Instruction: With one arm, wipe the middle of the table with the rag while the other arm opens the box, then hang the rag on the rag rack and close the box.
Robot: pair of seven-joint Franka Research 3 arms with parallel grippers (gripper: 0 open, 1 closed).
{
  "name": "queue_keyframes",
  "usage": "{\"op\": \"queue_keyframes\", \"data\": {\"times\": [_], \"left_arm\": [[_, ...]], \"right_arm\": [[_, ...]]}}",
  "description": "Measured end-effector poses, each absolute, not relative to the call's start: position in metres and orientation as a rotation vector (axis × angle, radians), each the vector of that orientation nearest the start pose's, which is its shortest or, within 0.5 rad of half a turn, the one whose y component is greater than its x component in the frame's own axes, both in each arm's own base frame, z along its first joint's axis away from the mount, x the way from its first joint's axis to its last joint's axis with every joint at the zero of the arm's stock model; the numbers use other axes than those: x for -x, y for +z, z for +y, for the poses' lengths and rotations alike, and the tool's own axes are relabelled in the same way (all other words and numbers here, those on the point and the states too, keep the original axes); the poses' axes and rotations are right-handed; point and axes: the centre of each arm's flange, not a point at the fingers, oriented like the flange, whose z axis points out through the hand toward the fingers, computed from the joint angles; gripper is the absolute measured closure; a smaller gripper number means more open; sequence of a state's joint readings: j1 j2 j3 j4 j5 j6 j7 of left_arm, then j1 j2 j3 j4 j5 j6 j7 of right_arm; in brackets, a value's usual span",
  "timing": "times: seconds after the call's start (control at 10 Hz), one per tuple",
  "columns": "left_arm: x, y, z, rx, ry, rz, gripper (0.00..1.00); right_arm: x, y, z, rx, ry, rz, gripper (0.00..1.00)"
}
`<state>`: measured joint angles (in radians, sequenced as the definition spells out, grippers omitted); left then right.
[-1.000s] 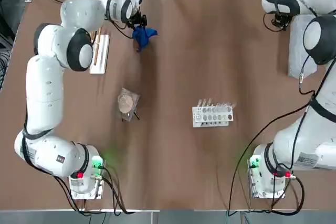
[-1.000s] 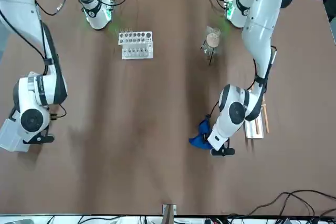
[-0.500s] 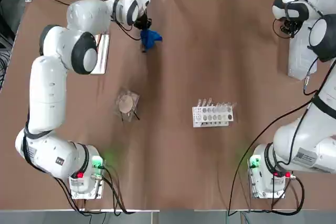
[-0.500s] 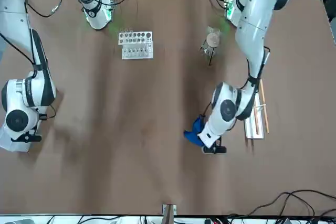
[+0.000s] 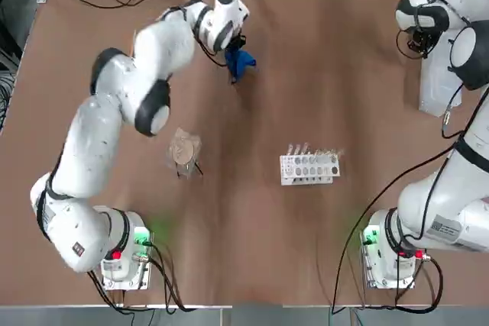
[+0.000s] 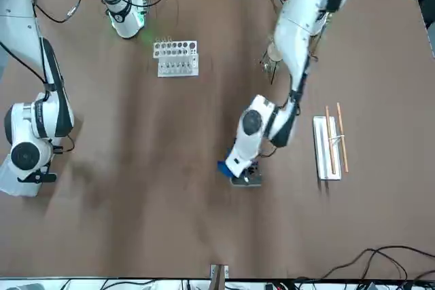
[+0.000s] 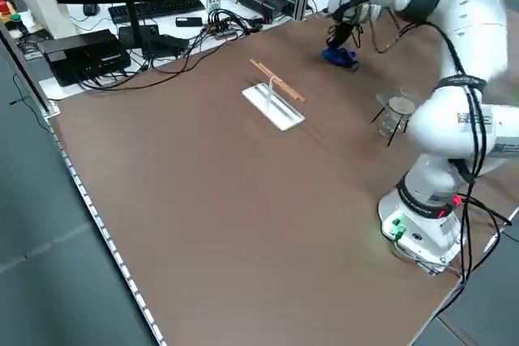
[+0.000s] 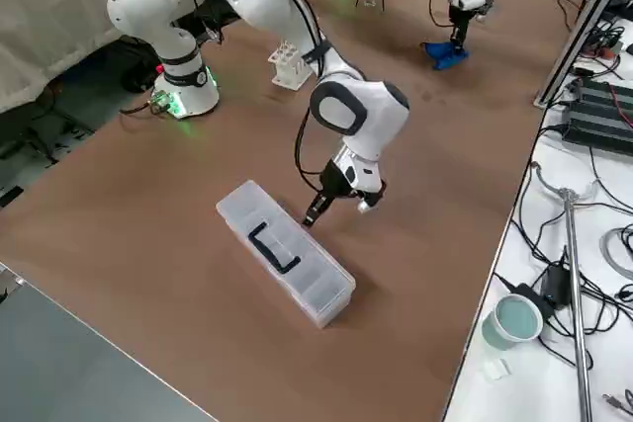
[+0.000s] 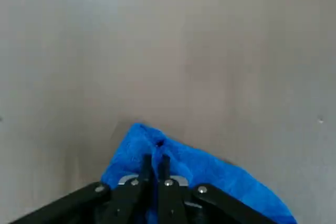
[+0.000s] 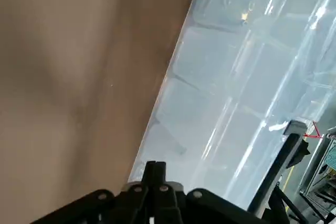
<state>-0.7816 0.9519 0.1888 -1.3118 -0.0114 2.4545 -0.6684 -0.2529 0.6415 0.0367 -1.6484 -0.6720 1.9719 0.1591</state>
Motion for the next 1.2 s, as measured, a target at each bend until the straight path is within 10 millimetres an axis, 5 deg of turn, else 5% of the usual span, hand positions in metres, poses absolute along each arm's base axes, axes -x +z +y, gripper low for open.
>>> {"op": "queue_keyframes", "data": {"times": [0.5, 0.9, 1.2], "left_arm": [[-0.624, 0.217, -0.473, 3.260, -0.549, -0.104, 0.93], [-0.600, 0.247, -0.534, 3.511, -0.792, -0.167, 0.93], [-0.587, 0.294, -0.572, 3.635, -0.895, -0.162, 0.93]], "right_arm": [[-0.627, 0.236, -0.191, -2.551, -0.495, -0.002, 0.99], [-0.625, 0.266, -0.198, -2.528, -0.540, 0.007, 0.99], [-0.611, 0.290, -0.236, -2.527, -0.593, -0.001, 0.99]]}}
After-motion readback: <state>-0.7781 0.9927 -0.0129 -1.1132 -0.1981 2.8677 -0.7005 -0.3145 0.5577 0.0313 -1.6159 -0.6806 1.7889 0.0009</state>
